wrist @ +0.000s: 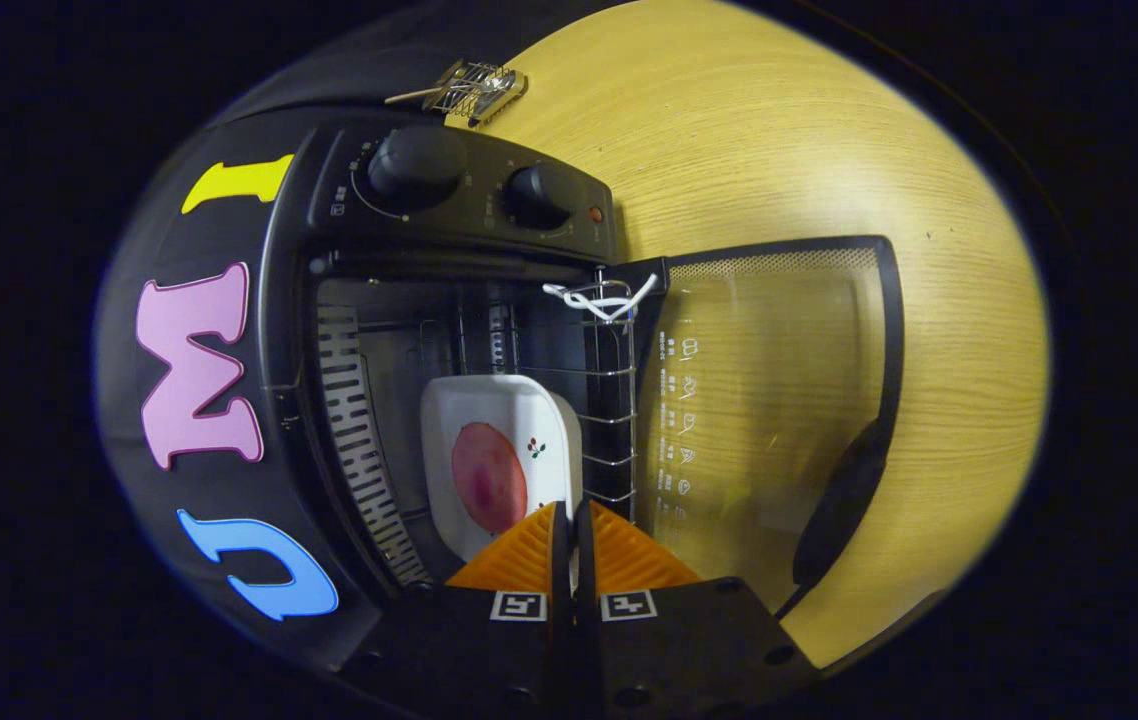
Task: Open the toaster oven, put the food inside, and close the toaster oven door.
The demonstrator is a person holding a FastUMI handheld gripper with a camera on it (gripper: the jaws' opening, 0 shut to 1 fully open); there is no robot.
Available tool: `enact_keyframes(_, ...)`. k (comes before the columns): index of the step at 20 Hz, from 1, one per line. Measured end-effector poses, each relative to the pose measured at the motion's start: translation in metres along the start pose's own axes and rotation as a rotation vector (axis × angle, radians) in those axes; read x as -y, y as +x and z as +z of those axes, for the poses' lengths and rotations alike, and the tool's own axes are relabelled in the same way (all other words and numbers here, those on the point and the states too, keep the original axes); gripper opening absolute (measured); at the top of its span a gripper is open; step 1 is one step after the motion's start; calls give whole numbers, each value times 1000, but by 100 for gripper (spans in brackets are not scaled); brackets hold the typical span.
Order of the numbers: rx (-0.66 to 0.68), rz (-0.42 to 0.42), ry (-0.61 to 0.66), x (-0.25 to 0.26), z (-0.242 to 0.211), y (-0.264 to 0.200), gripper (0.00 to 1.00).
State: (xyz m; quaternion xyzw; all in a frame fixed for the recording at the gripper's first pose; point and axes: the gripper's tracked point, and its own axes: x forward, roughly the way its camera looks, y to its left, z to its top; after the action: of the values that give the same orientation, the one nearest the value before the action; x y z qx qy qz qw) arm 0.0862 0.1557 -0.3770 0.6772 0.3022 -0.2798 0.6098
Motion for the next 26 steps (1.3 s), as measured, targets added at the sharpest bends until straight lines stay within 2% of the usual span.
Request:
enact_keyframes(10,-42,16,21,-11,-18,18,6)
enact_keyframes(14,-104,60,14,-14,-30,13,12)
enact_keyframes(15,-115,67,0,-16,-30,5,37)
enact_keyframes(16,-122,78,-18,-16,-31,-1,42)
enact_keyframes(17,-131,98,-47,-19,-31,-8,54)
enact_keyframes(18,-140,112,-88,-17,-30,-16,62)
enact_keyframes(20,-154,136,-161,-12,-25,-34,91)
enact_keyframes(21,-156,152,-182,-12,-20,-44,98)
enact_keyframes(24,-198,225,-237,-17,-15,-80,98)
enact_keyframes(26,-229,296,-337,-25,-17,-112,98)
